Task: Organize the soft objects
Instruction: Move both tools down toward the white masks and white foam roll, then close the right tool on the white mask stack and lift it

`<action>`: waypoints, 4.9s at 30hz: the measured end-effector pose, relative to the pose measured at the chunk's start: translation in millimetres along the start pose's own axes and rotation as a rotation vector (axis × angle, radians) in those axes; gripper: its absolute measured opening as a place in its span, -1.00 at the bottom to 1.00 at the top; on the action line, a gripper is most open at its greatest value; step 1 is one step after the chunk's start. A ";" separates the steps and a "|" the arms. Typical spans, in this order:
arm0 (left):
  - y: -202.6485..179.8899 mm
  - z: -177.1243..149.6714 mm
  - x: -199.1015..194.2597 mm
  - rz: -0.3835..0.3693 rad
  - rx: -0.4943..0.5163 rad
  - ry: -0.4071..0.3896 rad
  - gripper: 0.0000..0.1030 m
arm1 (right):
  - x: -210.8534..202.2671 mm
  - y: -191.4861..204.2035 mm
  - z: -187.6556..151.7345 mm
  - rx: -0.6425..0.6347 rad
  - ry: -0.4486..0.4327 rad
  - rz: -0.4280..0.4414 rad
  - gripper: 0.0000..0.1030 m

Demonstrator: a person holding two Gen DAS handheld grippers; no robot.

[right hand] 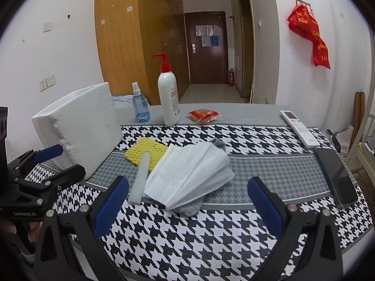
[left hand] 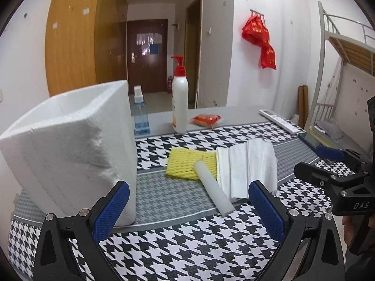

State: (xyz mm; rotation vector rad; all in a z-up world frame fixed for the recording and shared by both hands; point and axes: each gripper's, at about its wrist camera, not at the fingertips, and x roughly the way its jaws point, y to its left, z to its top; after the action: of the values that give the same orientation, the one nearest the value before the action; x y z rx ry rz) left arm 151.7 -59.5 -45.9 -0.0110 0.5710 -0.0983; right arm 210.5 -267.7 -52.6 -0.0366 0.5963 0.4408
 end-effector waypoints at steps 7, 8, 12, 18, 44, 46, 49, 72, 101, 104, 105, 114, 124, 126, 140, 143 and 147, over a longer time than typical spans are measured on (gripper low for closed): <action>-0.7 -2.6 13.9 0.001 -0.014 0.042 0.98 | 17.6 -1.3 -1.7 -0.009 0.042 0.001 0.99; -1.5 -2.0 16.7 -0.002 -0.015 0.049 0.98 | 19.5 -2.5 -2.0 -0.008 0.047 0.000 0.99; -7.0 -2.6 26.1 -0.011 -0.006 0.076 0.98 | 23.5 -9.2 -3.3 0.002 0.055 -0.011 0.99; -11.0 -7.1 42.4 -0.002 -0.031 0.133 0.98 | 29.4 -15.7 -3.8 0.014 0.073 -0.005 0.99; -30.0 -14.8 87.3 0.034 -0.046 0.296 0.17 | 48.8 -22.1 -4.0 0.022 0.119 0.041 0.99; -29.6 -14.7 88.6 0.024 -0.050 0.301 0.08 | 50.8 -20.0 -3.7 0.021 0.125 0.049 0.99; -32.0 -14.0 87.7 0.025 -0.035 0.291 -0.21 | 52.3 -16.1 -3.6 0.009 0.126 0.056 0.99; -31.1 -13.0 87.8 -0.027 -0.035 0.298 -0.43 | 86.2 -11.2 -7.2 0.024 0.230 0.099 0.09; -25.9 -10.8 81.0 0.006 -0.042 0.279 -0.03 | -14.2 -36.0 16.3 0.055 -0.005 0.099 -0.87; -22.7 -8.9 78.7 0.015 -0.051 0.269 0.24 | -24.9 -41.4 17.5 0.062 -0.028 0.086 -0.87; -22.2 -8.5 77.4 0.010 -0.056 0.266 0.35 | -26.9 -42.7 17.6 0.064 -0.033 0.079 -0.87; -23.2 -9.9 69.7 0.006 -0.043 0.258 0.37 | 1.0 -32.1 5.7 0.068 0.071 0.111 -0.35; -16.4 -13.3 63.9 0.026 -0.037 0.253 0.54 | 44.8 -9.0 -6.2 0.032 0.174 0.152 0.02; -15.9 -14.5 64.0 0.025 -0.038 0.258 0.55 | 53.6 -9.6 -8.4 0.040 0.194 0.147 0.02; -13.1 -14.9 62.7 0.025 -0.040 0.260 0.55 | 81.6 -2.6 -12.4 -0.010 0.259 0.100 -0.57; -13.1 -15.1 62.1 0.025 -0.041 0.260 0.55 | 79.3 -3.0 -12.7 -0.009 0.252 0.127 -0.77; -13.4 -14.6 61.6 0.022 -0.039 0.257 0.55 | 67.1 -3.9 -10.3 -0.003 0.203 0.165 -0.83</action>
State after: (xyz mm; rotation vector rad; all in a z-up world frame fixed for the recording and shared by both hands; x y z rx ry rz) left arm 194.1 -78.5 -90.9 -0.0302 0.8299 -0.0670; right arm 256.1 -246.5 -98.4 -0.0355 0.8015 0.6027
